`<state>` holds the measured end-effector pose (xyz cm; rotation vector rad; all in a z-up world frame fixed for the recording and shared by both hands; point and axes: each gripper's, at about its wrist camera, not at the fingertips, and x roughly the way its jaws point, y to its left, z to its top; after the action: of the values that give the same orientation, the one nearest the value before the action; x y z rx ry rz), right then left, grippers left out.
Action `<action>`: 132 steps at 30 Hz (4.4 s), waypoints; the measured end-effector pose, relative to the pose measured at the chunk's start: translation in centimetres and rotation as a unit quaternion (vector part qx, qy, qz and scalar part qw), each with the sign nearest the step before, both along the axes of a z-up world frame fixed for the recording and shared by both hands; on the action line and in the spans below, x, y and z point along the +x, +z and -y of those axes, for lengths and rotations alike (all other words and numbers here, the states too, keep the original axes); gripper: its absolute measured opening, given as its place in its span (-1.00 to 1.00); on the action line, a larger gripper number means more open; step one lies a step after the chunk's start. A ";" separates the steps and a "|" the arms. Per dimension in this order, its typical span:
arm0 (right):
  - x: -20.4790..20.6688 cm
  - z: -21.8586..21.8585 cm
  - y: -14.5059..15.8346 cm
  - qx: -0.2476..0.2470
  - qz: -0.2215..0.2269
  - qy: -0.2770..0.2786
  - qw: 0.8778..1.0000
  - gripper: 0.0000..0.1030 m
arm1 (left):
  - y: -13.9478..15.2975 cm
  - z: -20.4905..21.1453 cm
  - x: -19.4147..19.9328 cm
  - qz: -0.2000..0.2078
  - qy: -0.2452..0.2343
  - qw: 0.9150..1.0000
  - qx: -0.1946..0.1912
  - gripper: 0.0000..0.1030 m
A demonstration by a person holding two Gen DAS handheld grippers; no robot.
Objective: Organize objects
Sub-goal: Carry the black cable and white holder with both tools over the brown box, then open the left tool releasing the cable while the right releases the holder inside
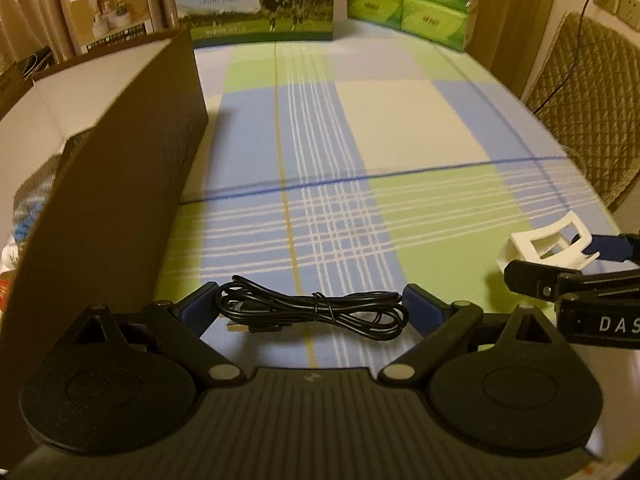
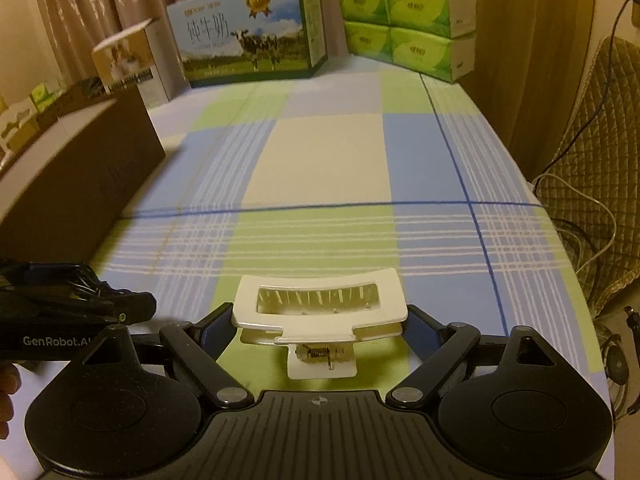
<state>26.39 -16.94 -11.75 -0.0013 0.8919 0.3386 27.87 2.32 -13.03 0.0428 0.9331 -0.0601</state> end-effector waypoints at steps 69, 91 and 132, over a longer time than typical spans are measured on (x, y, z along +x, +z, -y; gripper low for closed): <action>6.0 -31.1 5.1 0.017 0.052 0.136 0.989 0.65 | 8.8 -27.7 6.8 0.066 -0.012 0.998 0.021 0.85; 11.8 -33.6 2.4 -0.043 0.045 0.167 0.984 0.65 | 5.5 -28.3 14.9 0.043 -0.075 0.995 0.047 0.85; 6.5 -31.3 4.2 -0.013 0.074 0.177 0.981 0.96 | 8.3 -28.2 10.5 0.023 -0.051 0.998 0.023 0.93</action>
<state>32.89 14.39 -7.57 -0.2080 0.7456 0.6499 38.40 30.47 -4.71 0.1332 0.8858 -0.1320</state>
